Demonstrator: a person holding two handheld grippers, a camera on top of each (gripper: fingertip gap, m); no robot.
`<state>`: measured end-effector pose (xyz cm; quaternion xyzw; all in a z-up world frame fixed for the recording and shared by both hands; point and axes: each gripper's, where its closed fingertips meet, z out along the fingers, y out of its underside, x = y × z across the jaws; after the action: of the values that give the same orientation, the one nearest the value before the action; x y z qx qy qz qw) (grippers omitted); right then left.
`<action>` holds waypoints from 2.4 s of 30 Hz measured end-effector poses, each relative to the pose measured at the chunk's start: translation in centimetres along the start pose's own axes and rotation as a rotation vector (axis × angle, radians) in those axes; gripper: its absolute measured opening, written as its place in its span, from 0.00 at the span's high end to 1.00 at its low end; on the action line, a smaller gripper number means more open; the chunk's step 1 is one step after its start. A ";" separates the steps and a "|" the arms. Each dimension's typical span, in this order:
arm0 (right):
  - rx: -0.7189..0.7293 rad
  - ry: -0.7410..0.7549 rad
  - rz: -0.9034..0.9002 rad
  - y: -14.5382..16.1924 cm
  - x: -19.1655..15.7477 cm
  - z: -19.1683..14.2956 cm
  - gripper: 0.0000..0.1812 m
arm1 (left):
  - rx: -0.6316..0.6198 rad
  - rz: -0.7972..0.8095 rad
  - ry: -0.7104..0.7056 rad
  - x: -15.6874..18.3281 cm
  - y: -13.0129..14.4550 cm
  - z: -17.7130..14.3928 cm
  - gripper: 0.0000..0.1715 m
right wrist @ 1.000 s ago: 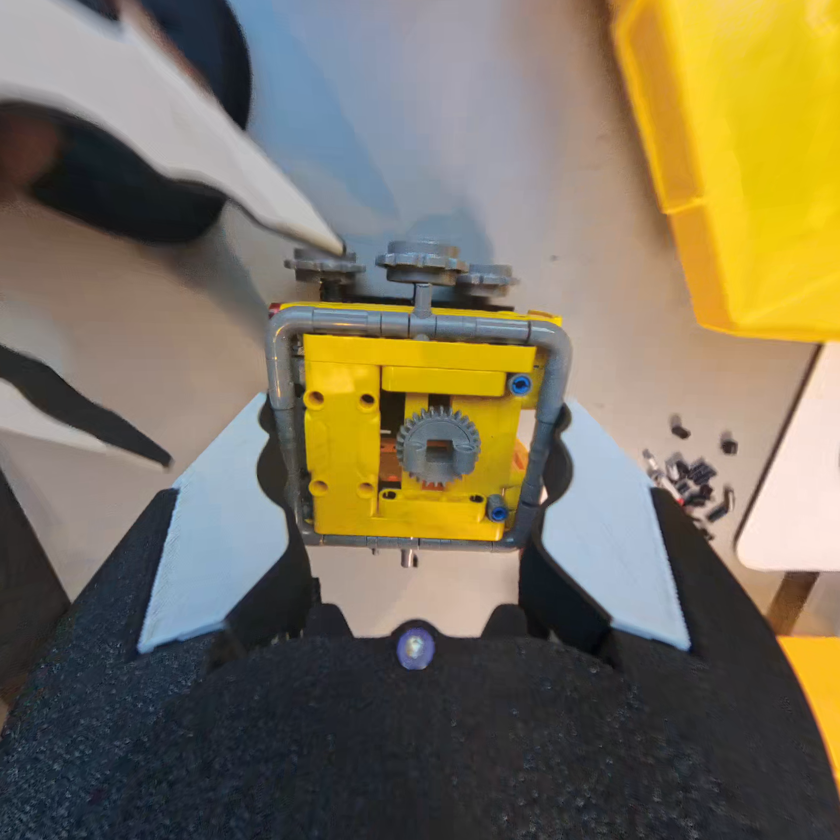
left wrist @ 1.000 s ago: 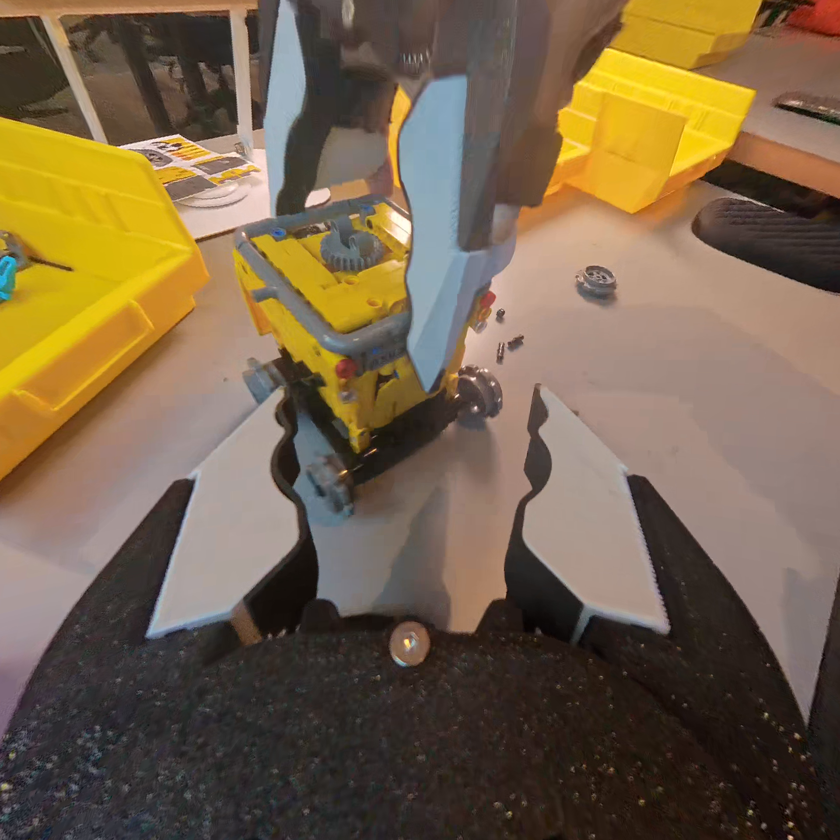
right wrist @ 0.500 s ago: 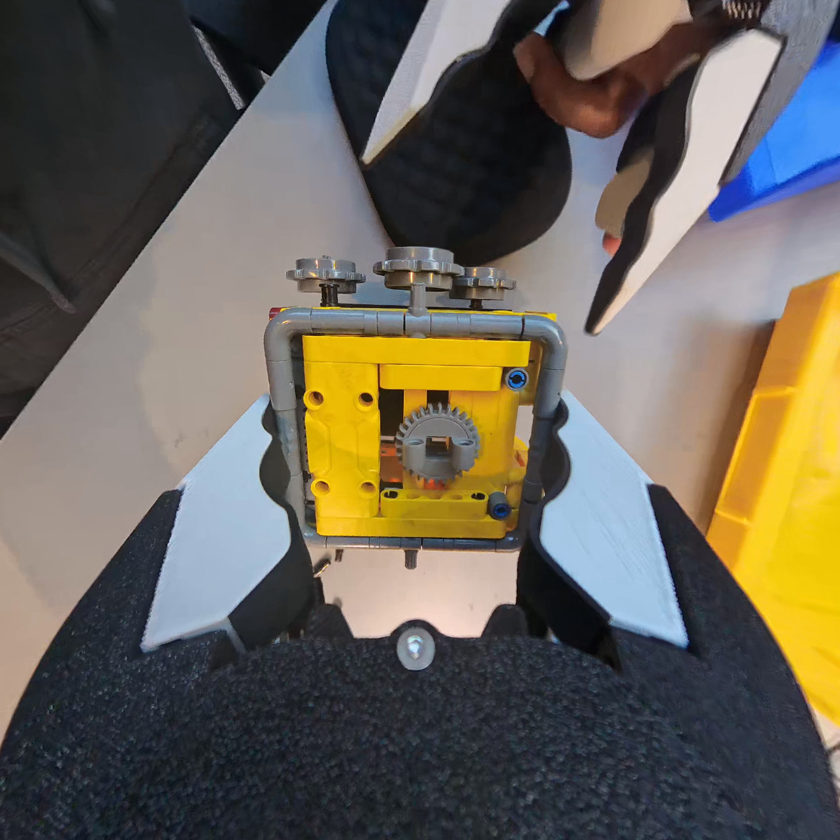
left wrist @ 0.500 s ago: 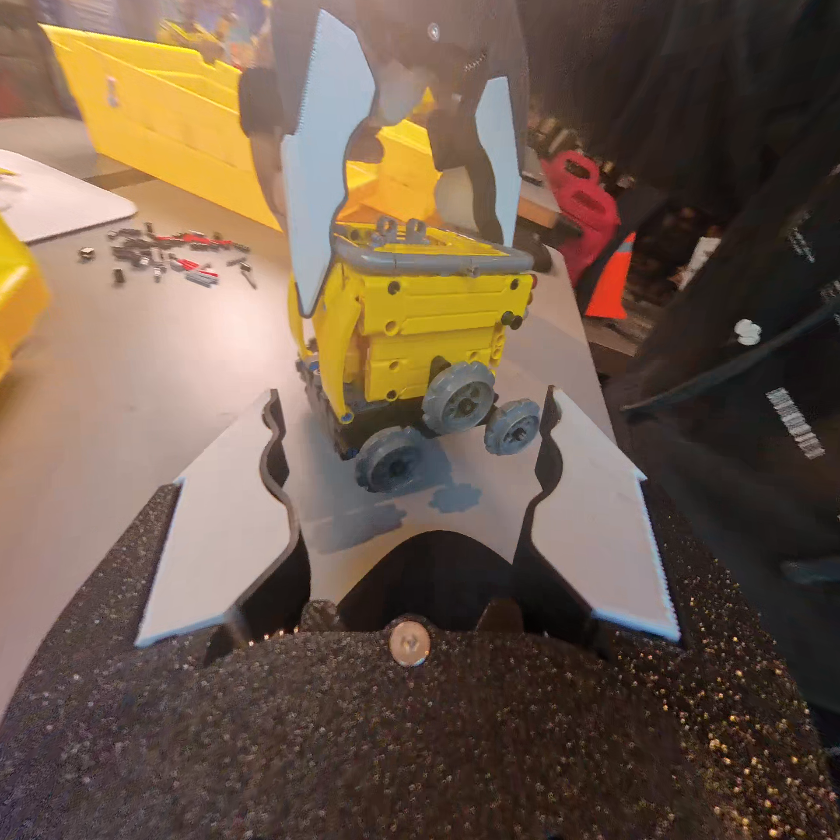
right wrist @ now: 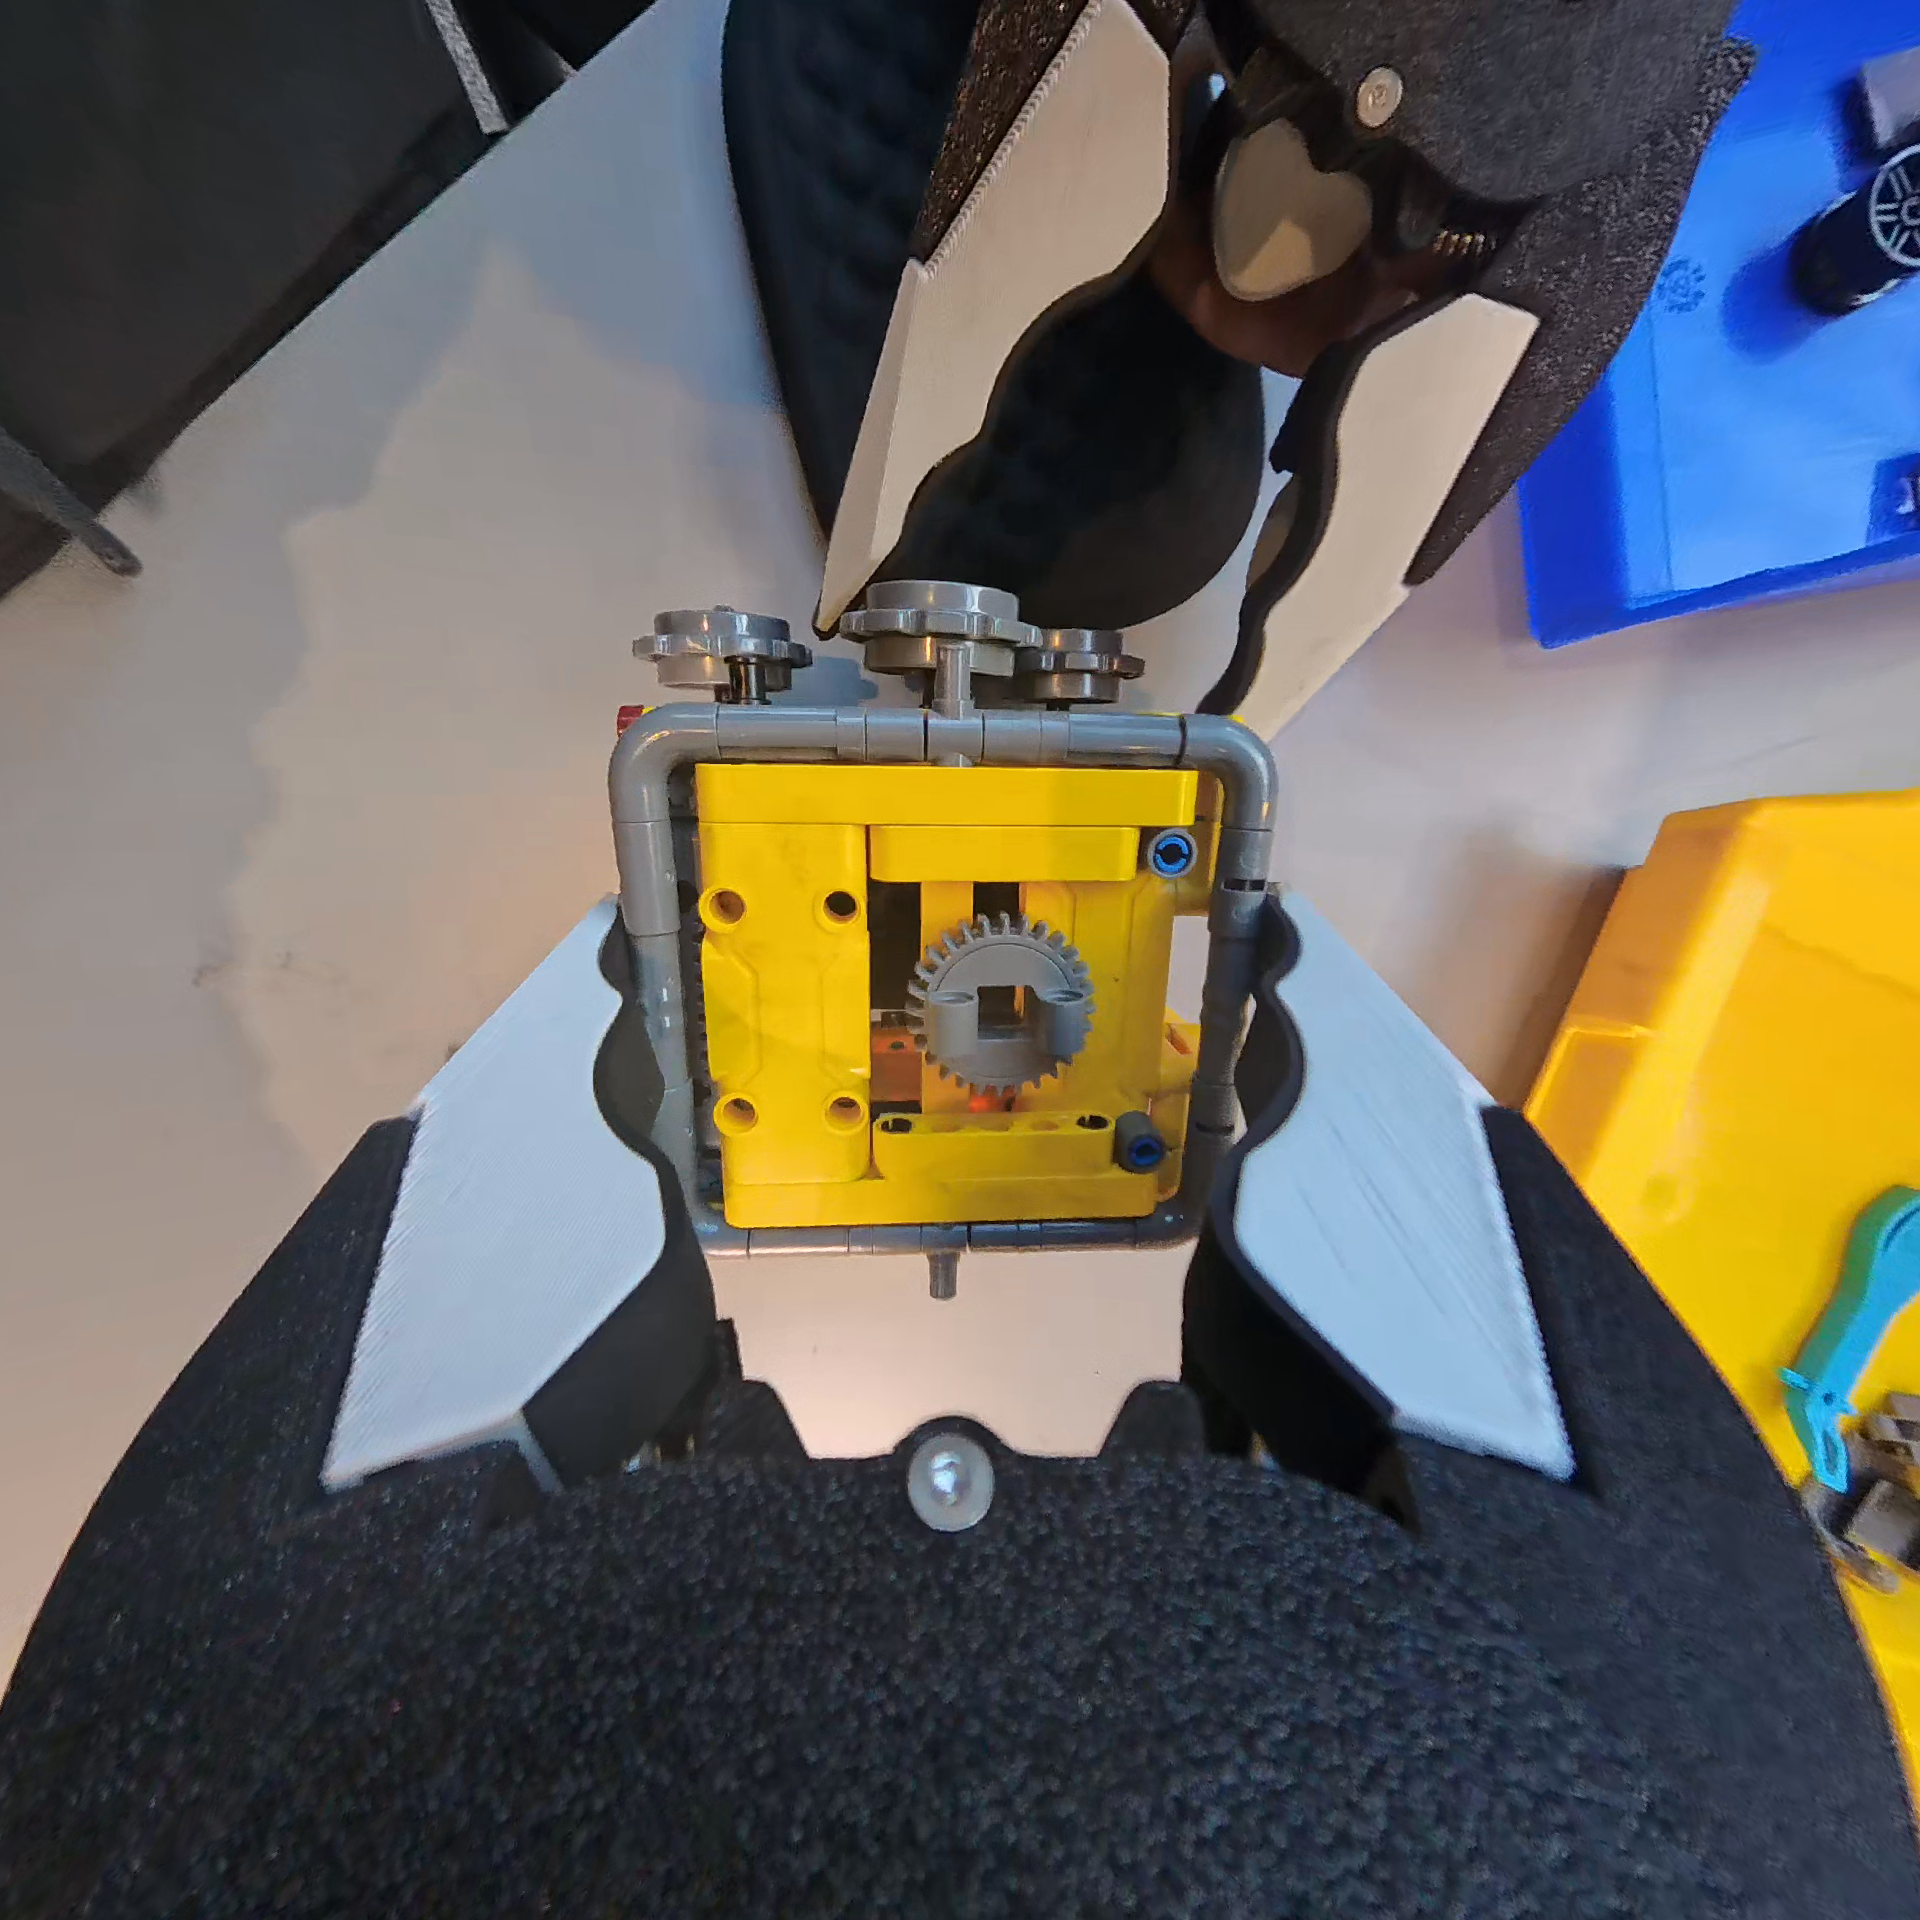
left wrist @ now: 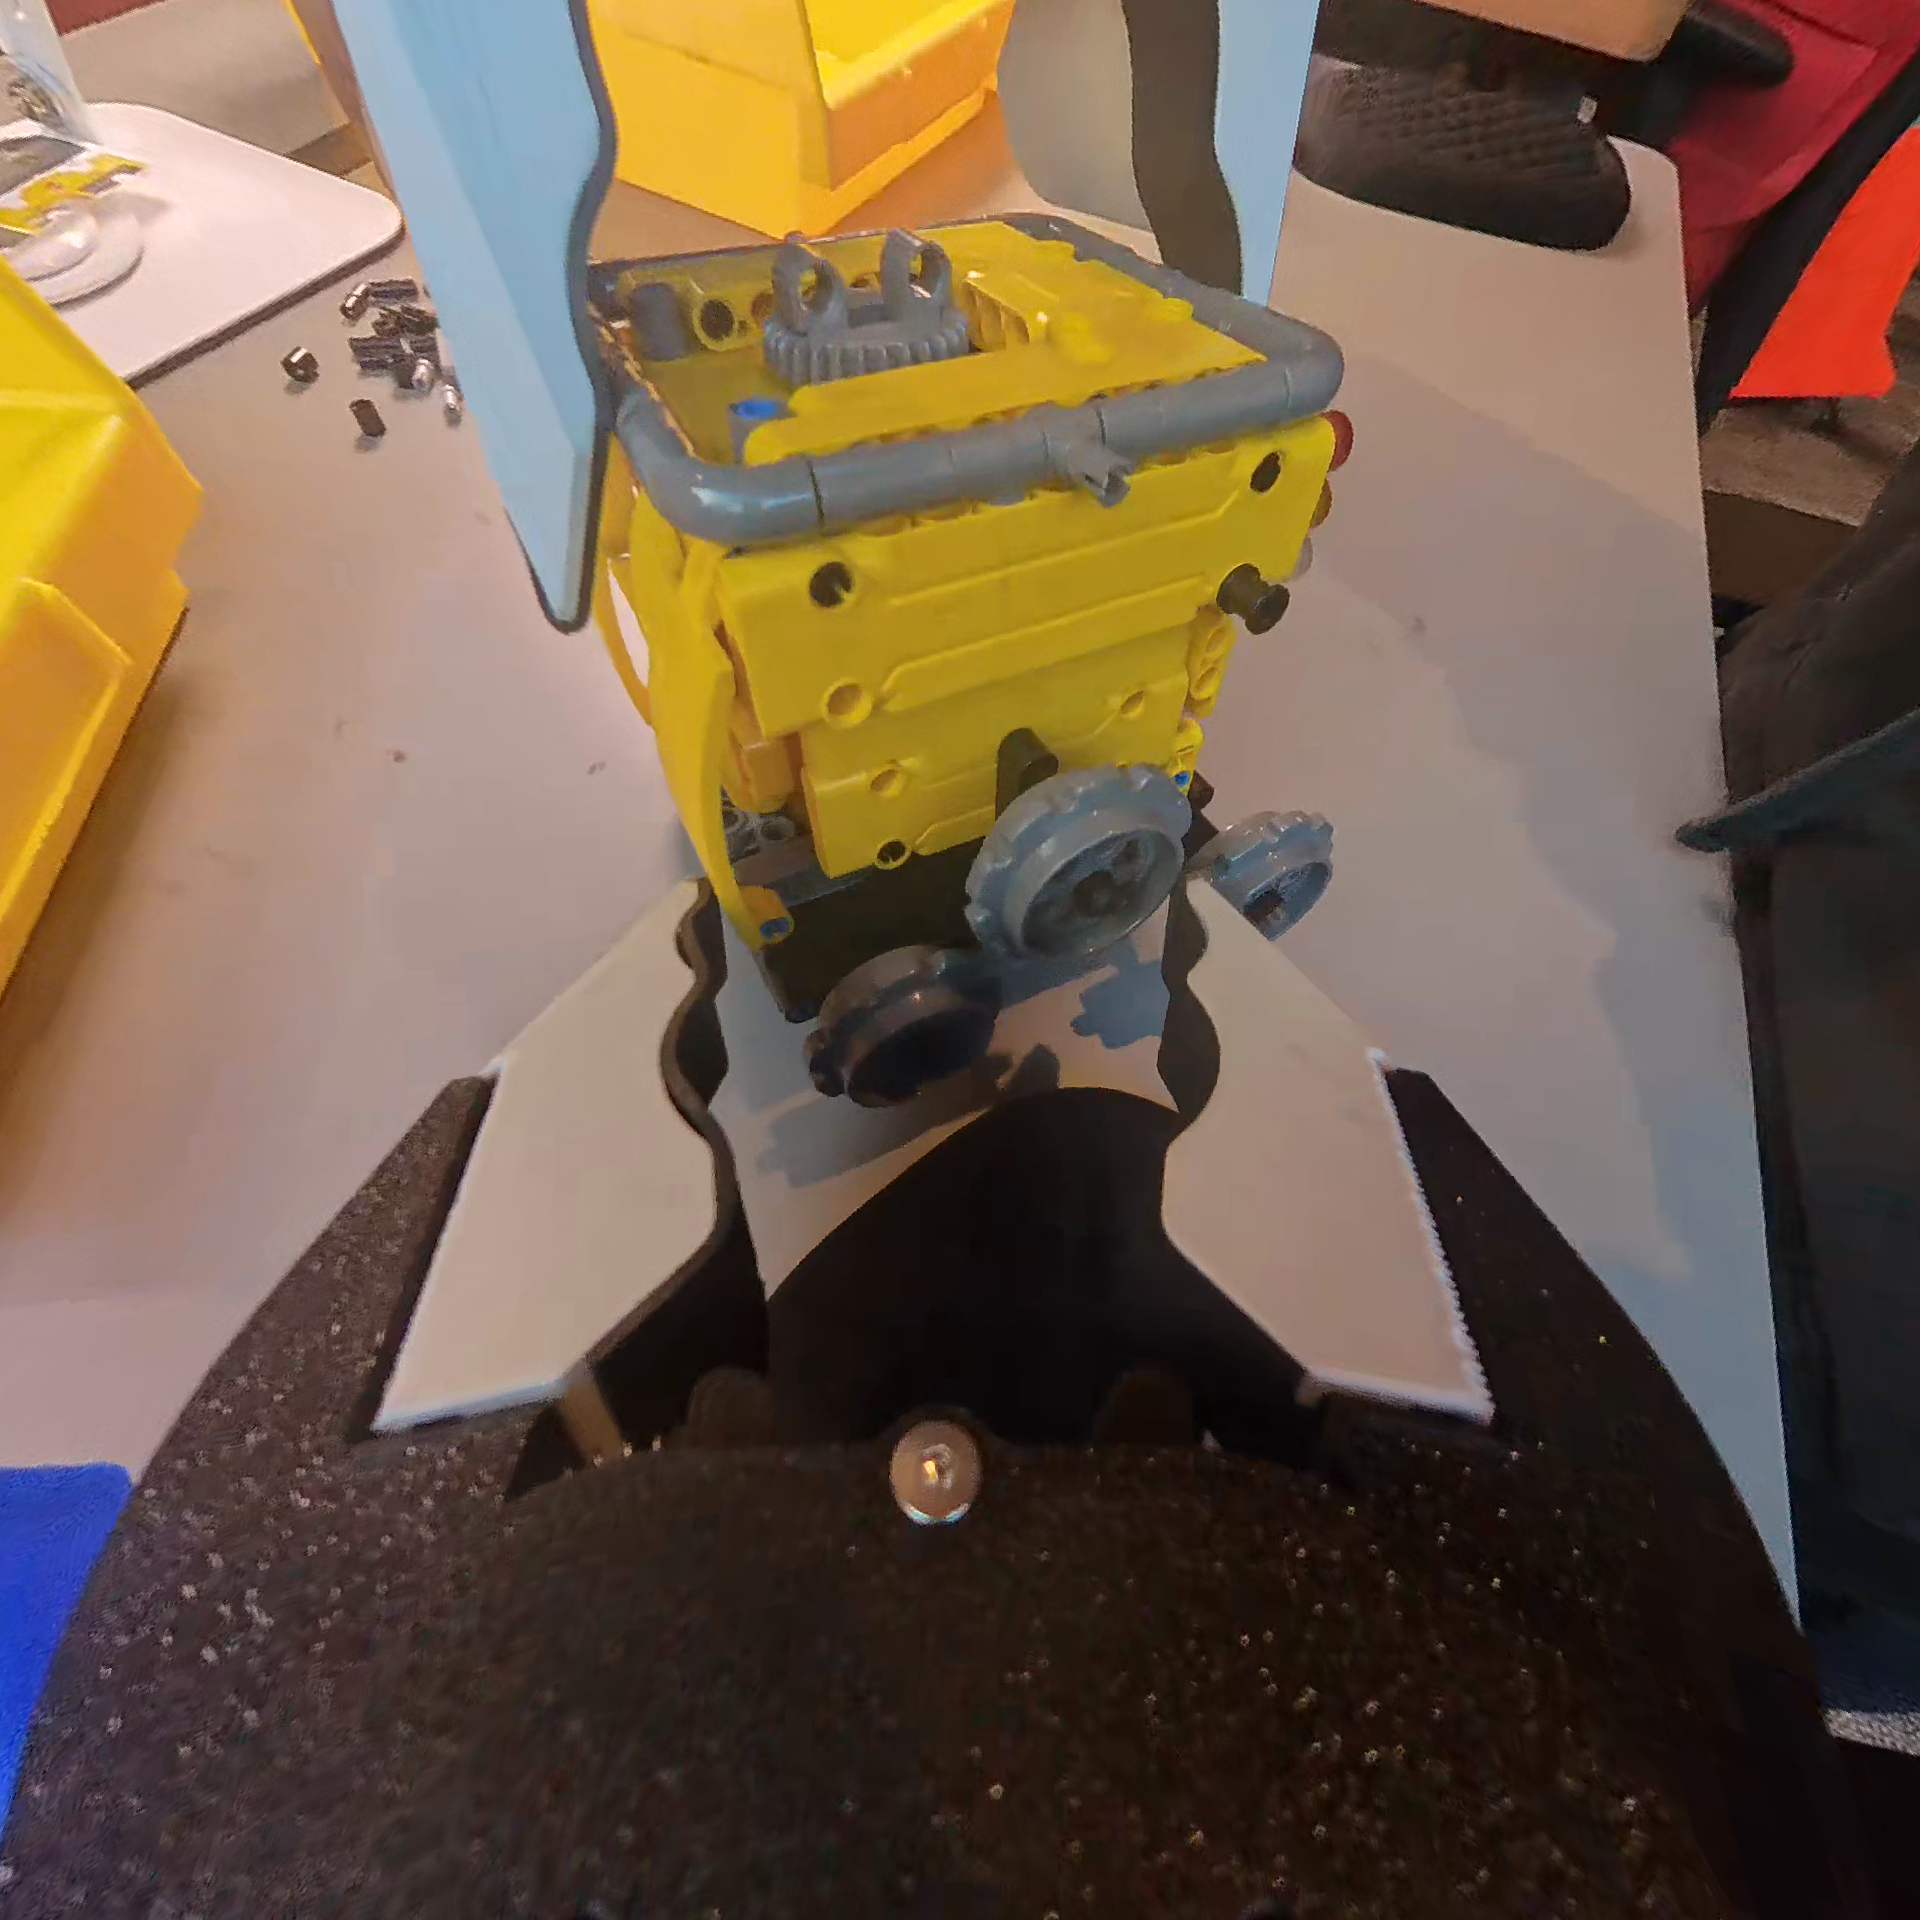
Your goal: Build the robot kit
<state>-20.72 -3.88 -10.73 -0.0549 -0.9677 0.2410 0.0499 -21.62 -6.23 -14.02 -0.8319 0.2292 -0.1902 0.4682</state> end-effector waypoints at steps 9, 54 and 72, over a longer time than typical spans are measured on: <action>0.116 -0.006 0.135 0.1 1.5 -0.8 0.39 | 0.018 -0.135 0.082 -0.7 0.0 -0.4 0.53; 0.360 0.154 0.496 3.9 5.3 -6.2 0.69 | 0.064 -0.501 0.235 -5.0 -2.2 -1.0 0.71; -0.028 0.856 0.324 7.3 3.5 -4.9 0.72 | 0.078 -0.185 -0.227 -10.5 -6.3 1.1 0.80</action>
<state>-22.98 5.28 -9.66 -0.3009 -0.8421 0.1882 0.4062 -28.33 3.29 -10.14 -0.8468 0.0894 -0.1461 0.5036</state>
